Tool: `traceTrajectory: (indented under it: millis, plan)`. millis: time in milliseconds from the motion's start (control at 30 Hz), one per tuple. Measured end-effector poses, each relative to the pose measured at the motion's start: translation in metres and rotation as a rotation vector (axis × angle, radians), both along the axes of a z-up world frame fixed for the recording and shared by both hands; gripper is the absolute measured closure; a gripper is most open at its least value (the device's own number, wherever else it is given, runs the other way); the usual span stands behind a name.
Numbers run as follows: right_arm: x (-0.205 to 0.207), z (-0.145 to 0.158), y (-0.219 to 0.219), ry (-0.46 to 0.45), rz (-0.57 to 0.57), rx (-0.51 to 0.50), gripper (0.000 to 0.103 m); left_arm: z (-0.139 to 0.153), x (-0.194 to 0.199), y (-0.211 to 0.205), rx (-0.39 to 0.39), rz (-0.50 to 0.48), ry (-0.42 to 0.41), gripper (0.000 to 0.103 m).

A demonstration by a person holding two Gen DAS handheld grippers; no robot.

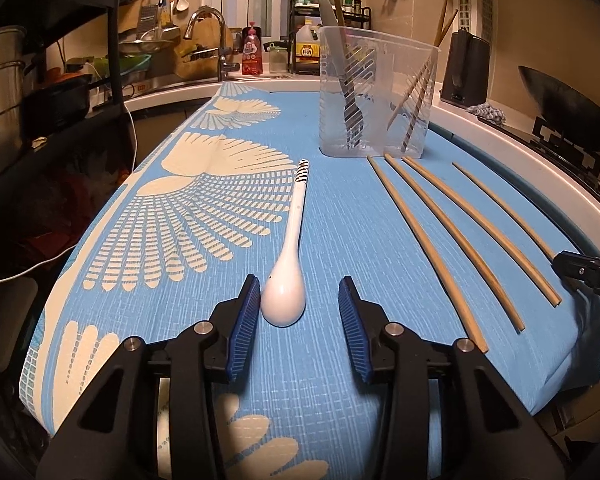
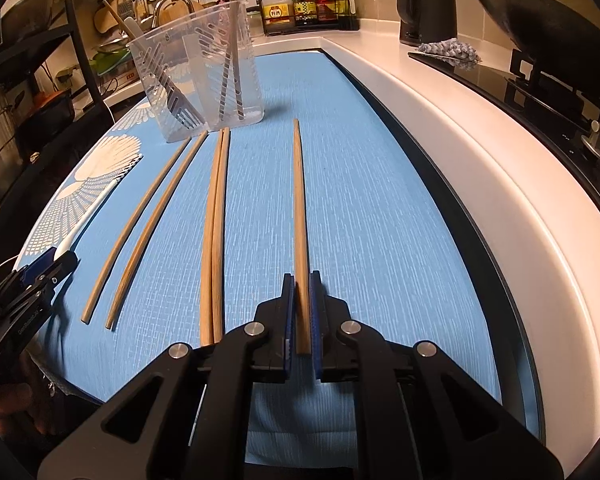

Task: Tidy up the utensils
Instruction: 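Position the left tool around the white spoon while the right tool grasps a chopstick, then close the left tool on the white spoon handle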

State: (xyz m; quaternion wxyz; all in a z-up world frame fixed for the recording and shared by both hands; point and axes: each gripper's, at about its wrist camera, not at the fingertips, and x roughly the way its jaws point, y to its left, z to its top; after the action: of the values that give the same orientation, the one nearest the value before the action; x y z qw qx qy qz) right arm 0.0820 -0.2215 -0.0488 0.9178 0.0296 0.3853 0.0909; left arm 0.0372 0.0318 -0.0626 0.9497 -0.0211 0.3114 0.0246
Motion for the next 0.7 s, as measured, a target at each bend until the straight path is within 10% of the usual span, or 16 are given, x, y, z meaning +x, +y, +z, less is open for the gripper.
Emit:
traceTrajectory:
  millis: [233,700]
  plan:
    - [-0.0025,-0.0012,0.0003,-0.025,-0.004,-0.006,0.095,0.0013,0.002,0.0042,0.009,0.005,-0.003,0.08]
    - [-0.0049,-0.0025,-0.001,-0.033,0.015,0.003,0.095,-0.001,-0.003,0.0069,-0.001,0.002,-0.024,0.08]
